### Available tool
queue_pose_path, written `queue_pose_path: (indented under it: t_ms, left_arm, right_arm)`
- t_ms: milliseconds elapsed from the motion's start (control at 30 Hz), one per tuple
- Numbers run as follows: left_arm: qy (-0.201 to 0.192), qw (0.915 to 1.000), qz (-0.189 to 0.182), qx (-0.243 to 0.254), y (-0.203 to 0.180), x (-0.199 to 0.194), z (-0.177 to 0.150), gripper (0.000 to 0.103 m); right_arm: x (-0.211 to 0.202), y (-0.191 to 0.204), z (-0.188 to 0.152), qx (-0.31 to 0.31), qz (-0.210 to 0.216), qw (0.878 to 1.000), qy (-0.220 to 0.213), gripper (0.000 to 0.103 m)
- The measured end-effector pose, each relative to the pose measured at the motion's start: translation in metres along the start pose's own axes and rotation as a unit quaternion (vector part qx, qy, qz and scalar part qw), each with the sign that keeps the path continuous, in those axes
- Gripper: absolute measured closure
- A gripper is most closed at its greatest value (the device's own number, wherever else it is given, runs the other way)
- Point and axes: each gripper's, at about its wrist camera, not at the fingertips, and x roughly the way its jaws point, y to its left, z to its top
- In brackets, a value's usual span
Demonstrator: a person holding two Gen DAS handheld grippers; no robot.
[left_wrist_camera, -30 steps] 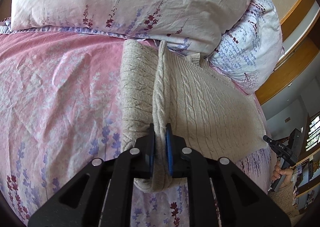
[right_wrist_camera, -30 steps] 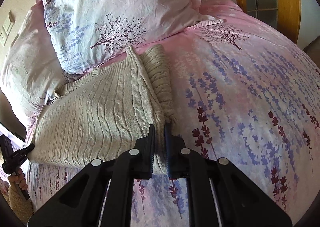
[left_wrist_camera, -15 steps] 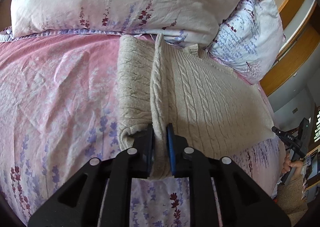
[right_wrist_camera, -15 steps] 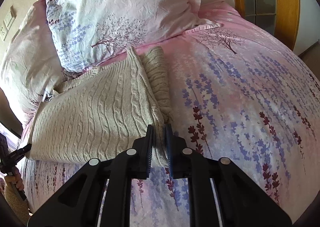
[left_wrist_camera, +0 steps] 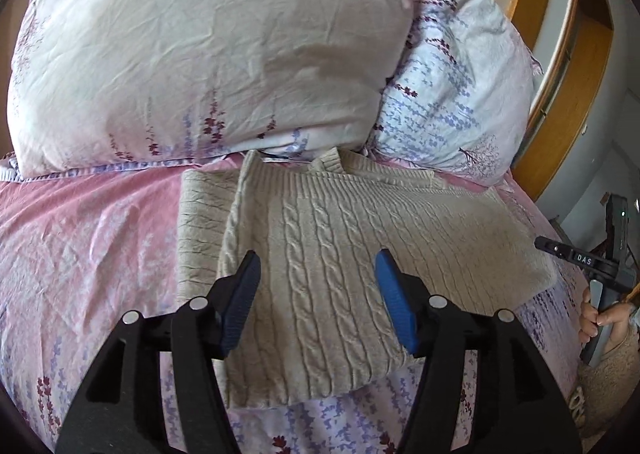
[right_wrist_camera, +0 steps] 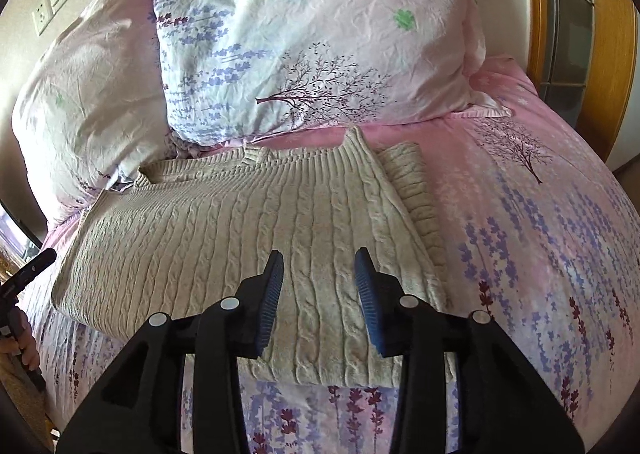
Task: Fold small clothes
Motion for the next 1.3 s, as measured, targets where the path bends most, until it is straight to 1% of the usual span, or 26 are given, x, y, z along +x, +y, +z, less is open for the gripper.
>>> queue_pose_path:
  t_ms: [67,200,267,333,367,433,600,700,800,900,967,1033,1100,1200,1300]
  left_arm:
    - [0.009,0.9998,0.003,0.016,-0.008,0.009,-0.001,0.040]
    - [0.032,0.9993,0.005,0.017,-0.009,0.020,-0.006,0.040]
    - [0.047,0.9988,0.008,0.013,-0.005,0.026,-0.011,0.040]
    - [0.059,0.9982,0.009,0.007,-0.001,0.032,-0.016,0.040]
    - [0.062,0.9980,0.010,0.006,0.001,0.033,-0.018,0.040]
    - [0.060,0.9981,0.009,0.006,0.002,0.033,-0.021,0.040]
    - [0.065,0.9978,-0.002,-0.008,0.008,0.033,-0.022,0.041]
    - [0.063,0.9980,-0.003,-0.003,0.009,0.030,-0.026,0.041]
    - [0.062,0.9981,0.002,0.001,0.007,0.026,-0.026,0.040]
    - [0.048,0.9984,-0.013,-0.028,0.013,0.012,-0.022,0.034]
    - [0.029,0.9987,-0.005,-0.041,0.021,0.001,-0.017,0.030]
    - [0.017,0.9983,0.002,-0.055,0.031,-0.006,-0.012,0.029]
    - [0.016,0.9973,0.008,-0.072,0.040,-0.008,-0.007,0.029]
    - [0.017,0.9947,0.007,-0.101,0.055,-0.007,-0.003,0.029]
    - [0.026,0.9903,-0.005,-0.137,0.070,-0.002,-0.002,0.029]
  right_arm:
    - [0.001,0.006,0.000,-0.010,-0.004,1.000,-0.003,0.059]
    - [0.008,0.007,-0.001,-0.015,-0.006,1.000,0.006,0.057]
    - [0.016,0.003,-0.005,-0.014,-0.020,0.999,0.022,0.051]
    - [0.029,-0.002,-0.011,-0.014,-0.038,0.998,0.050,0.048]
    - [0.027,-0.002,-0.014,-0.022,-0.037,0.998,0.037,0.047]
    - [0.026,0.001,-0.017,-0.036,-0.047,0.998,0.037,0.047]
    - [0.024,0.006,-0.019,-0.055,-0.062,0.995,0.048,0.044]
    - [0.024,0.009,-0.024,-0.070,-0.072,0.993,0.055,0.042]
    - [0.021,0.008,-0.021,-0.057,-0.071,0.994,0.055,0.042]
    - [0.013,0.011,-0.014,-0.039,-0.053,0.997,0.035,0.042]
    - [0.010,0.016,-0.008,-0.038,-0.044,0.998,0.022,0.041]
    - [0.012,0.024,-0.004,-0.044,-0.042,0.998,0.022,0.035]
    - [0.015,0.035,-0.002,-0.054,-0.042,0.997,0.020,0.035]
    - [0.023,0.051,-0.001,-0.069,-0.039,0.997,0.017,0.029]
    - [0.031,0.064,-0.001,-0.082,-0.043,0.996,0.017,0.029]
